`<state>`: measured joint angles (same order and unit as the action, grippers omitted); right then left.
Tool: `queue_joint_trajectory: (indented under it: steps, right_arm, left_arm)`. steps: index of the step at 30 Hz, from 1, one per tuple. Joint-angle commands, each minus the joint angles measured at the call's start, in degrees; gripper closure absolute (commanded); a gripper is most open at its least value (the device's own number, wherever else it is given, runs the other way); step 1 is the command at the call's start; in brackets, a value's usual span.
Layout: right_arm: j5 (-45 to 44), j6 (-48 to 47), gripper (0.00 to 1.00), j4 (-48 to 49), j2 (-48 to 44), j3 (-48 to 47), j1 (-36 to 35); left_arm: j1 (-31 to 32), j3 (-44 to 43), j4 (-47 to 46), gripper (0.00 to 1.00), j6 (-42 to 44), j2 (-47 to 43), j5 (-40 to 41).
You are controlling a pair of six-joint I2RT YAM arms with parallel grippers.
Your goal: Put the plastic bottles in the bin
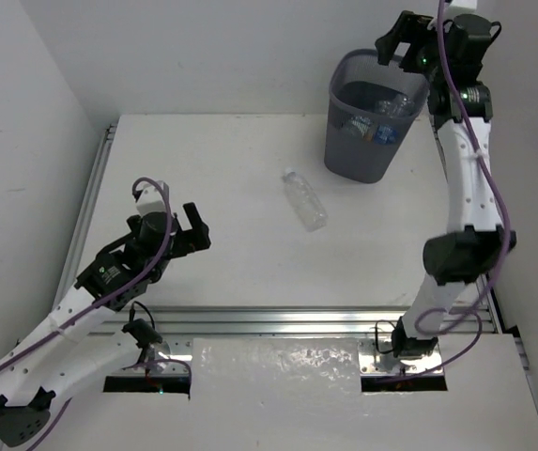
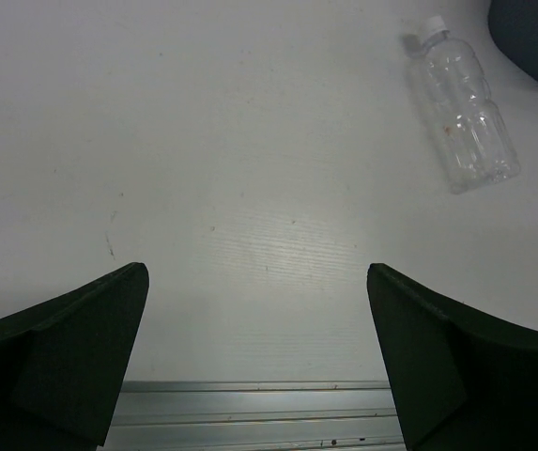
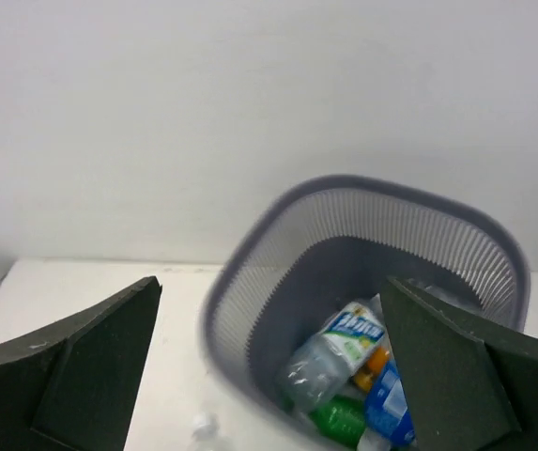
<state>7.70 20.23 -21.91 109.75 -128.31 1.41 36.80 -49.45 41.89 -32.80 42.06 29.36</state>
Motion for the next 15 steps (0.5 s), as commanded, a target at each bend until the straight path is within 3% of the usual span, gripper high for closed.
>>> queue_joint_trajectory:
  steps: [1, 3, 6, 9, 12, 15]
  right_arm:
    - [3.7, -7.8, 0.01, 0.6, -11.6, 11.2, -6.9]
    - [3.8, -10.3, 0.01, 0.0, -19.0, 21.2, -13.4]
    - [0.3, -11.7, 0.01, 4.6, -25.8, 46.1, -20.7]
    - [-2.3, -9.6, 0.01, 11.4, -23.6, 55.9, -22.4]
    - [-3.6, -8.5, 0.01, 15.8, -15.7, 57.6, -22.5]
    - [-3.6, -9.3, 0.01, 14.5, -7.5, 53.1, -22.5]
  left_arm:
    - [0.4, -0.6, -1.5, 0.00, -0.2, -2.6, 1.5]
    - [0.3, -0.6, -0.5, 0.00, -1.3, -4.3, 3.7]
    - [0.4, -0.1, -0.2, 0.00, -2.3, -6.5, 4.6]
    - [0.5, 0.1, -0.3, 0.00, -2.5, -7.2, 4.6]
    - [0.6, 0.1, 0.1, 0.00, -2.8, -6.9, 4.6]
    - [0.6, 0.1, 0.0, 0.00, -2.7, -6.7, 4.5]
